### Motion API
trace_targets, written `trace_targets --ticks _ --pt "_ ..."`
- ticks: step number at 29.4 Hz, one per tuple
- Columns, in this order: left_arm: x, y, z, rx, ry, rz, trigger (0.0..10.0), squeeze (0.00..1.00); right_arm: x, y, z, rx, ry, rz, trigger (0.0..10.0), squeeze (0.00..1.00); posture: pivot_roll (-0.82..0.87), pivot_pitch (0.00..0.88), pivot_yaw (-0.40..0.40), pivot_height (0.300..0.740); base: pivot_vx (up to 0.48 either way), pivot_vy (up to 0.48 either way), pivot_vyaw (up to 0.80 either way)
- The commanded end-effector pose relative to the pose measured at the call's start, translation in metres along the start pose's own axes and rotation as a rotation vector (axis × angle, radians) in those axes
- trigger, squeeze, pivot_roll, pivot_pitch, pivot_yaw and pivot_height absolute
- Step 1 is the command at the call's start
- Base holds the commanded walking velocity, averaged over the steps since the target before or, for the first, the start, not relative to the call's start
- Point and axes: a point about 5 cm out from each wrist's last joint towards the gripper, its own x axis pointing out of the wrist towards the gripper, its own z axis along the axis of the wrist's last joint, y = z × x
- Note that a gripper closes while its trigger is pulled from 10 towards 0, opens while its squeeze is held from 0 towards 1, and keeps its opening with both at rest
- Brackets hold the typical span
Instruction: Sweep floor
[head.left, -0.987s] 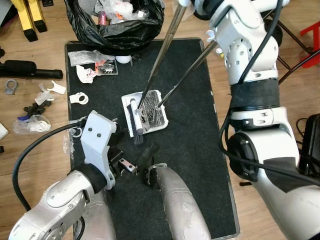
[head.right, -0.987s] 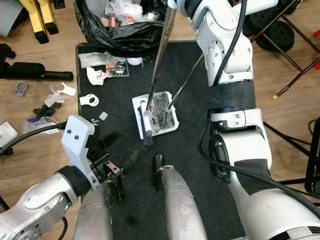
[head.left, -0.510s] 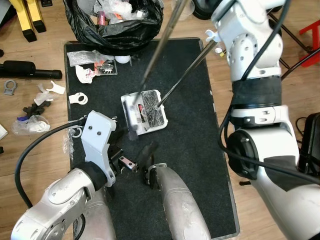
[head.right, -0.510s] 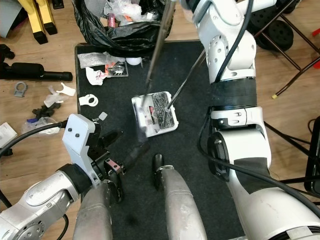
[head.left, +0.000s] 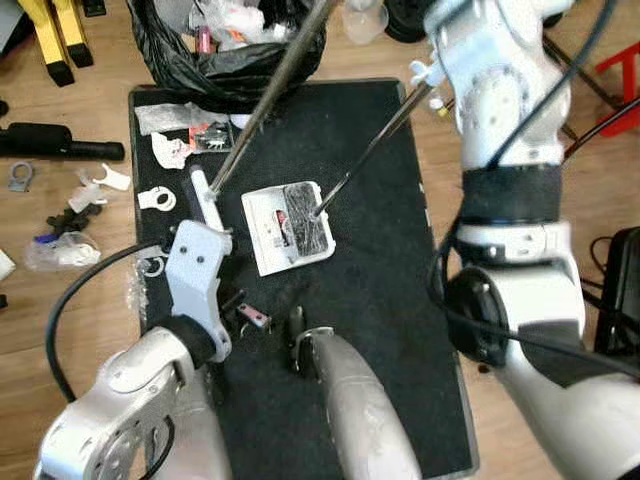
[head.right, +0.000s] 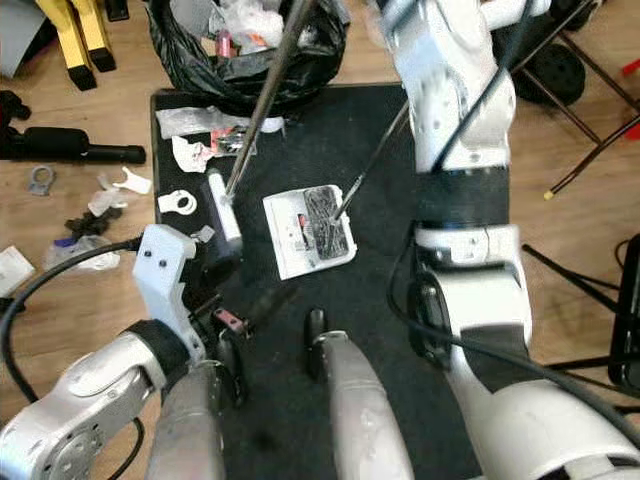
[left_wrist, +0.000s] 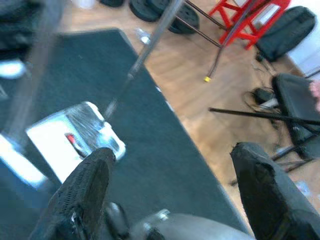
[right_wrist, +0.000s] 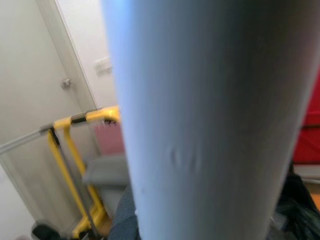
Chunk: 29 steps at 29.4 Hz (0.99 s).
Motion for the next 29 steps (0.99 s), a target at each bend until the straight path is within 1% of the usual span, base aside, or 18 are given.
trace_targets --ticks 1,2,4,5,6,7,8,9,10,11,13,14,16,19,20,23,24,29 --pt "0.000 0.013 -0.006 0.054 0.019 0.093 10.0 0.00 -0.011 0.014 -0.006 -0.052 0.038 0.064 10.0 0.00 -0.16 0.324 -0.177 0.740 0.000 0.000 0.00" --pt "0.000 0.013 -0.006 0.054 0.019 0.093 10.0 0.00 -0.011 0.014 -0.006 -0.052 0.038 0.064 10.0 0.00 -0.16 0.324 -0.177 0.740 0.000 0.000 0.00" --pt "0.002 0.033 -0.005 0.116 0.021 0.195 10.0 0.00 -0.030 0.021 -0.016 -0.060 0.068 0.067 10.0 0.00 -0.15 0.292 -0.161 0.740 0.000 0.000 0.00" --pt "0.002 0.033 -0.005 0.116 0.021 0.195 10.0 0.00 -0.030 0.021 -0.016 -0.060 0.068 0.067 10.0 0.00 -0.15 0.292 -0.161 0.740 0.000 0.000 0.00" --pt "0.003 0.038 -0.004 0.109 0.015 0.201 10.0 0.00 -0.036 0.022 -0.017 -0.056 0.069 0.062 10.0 0.00 -0.15 0.274 -0.152 0.740 0.398 0.000 0.00" --pt "0.003 0.038 -0.004 0.109 0.015 0.201 10.0 0.00 -0.036 0.022 -0.017 -0.056 0.069 0.062 10.0 0.00 -0.15 0.274 -0.152 0.740 0.398 0.000 0.00" --pt "0.005 0.042 -0.004 0.116 0.014 0.222 10.0 0.00 -0.041 0.022 -0.020 -0.046 0.078 0.064 10.0 0.00 -0.14 0.251 -0.140 0.740 0.480 0.000 0.00" --pt "0.005 0.042 -0.004 0.116 0.014 0.222 10.0 0.00 -0.041 0.022 -0.020 -0.046 0.078 0.064 10.0 0.00 -0.14 0.251 -0.140 0.740 0.480 0.000 0.00" --pt "0.007 0.045 -0.005 0.110 0.009 0.236 10.0 0.00 -0.046 0.024 -0.026 -0.062 0.118 0.090 10.0 0.00 -0.14 0.233 -0.136 0.740 0.480 0.000 0.79" --pt "0.011 0.045 -0.005 0.094 -0.003 0.247 10.0 0.00 -0.050 0.027 -0.031 -0.081 0.153 0.126 10.0 0.00 -0.13 0.217 -0.131 0.740 0.000 0.000 0.80" --pt "0.013 0.045 -0.006 0.085 -0.008 0.255 10.0 0.00 -0.053 0.029 -0.035 -0.095 0.177 0.150 10.0 0.00 -0.13 0.210 -0.130 0.740 0.000 0.000 0.80" --pt "0.013 0.045 -0.006 0.085 -0.008 0.255 10.0 0.00 -0.053 0.029 -0.035 -0.095 0.177 0.150 10.0 0.00 -0.13 0.210 -0.130 0.740 0.000 0.000 0.80" --pt "0.019 0.047 -0.010 0.069 -0.006 0.284 10.0 0.00 -0.058 0.033 -0.034 -0.067 0.167 0.165 10.0 0.00 -0.13 0.176 -0.120 0.740 0.000 0.000 0.69" --pt "0.021 0.049 -0.012 0.072 -0.010 0.293 10.0 0.00 -0.059 0.034 -0.033 -0.074 0.162 0.163 10.0 0.00 -0.13 0.170 -0.113 0.740 0.000 0.000 0.69" --pt "0.022 0.049 -0.013 0.052 -0.015 0.277 10.0 0.00 -0.061 0.034 -0.031 -0.079 0.154 0.156 10.0 0.00 -0.13 0.164 -0.110 0.740 0.000 0.000 0.00" --pt "0.022 0.051 -0.014 0.062 -0.007 0.279 10.0 0.00 -0.062 0.034 -0.030 -0.082 0.149 0.151 10.0 0.00 -0.13 0.157 -0.108 0.740 0.320 0.000 0.00" --pt "0.022 0.053 -0.016 0.060 -0.009 0.287 10.0 0.00 -0.063 0.035 -0.030 -0.092 0.155 0.169 10.0 0.00 -0.13 0.154 -0.108 0.740 0.480 0.000 0.00" --pt "0.025 0.058 -0.018 0.045 -0.017 0.341 10.0 0.00 -0.072 0.037 -0.034 -0.102 0.203 0.222 10.0 0.00 -0.13 0.144 -0.112 0.740 0.000 0.000 0.79"
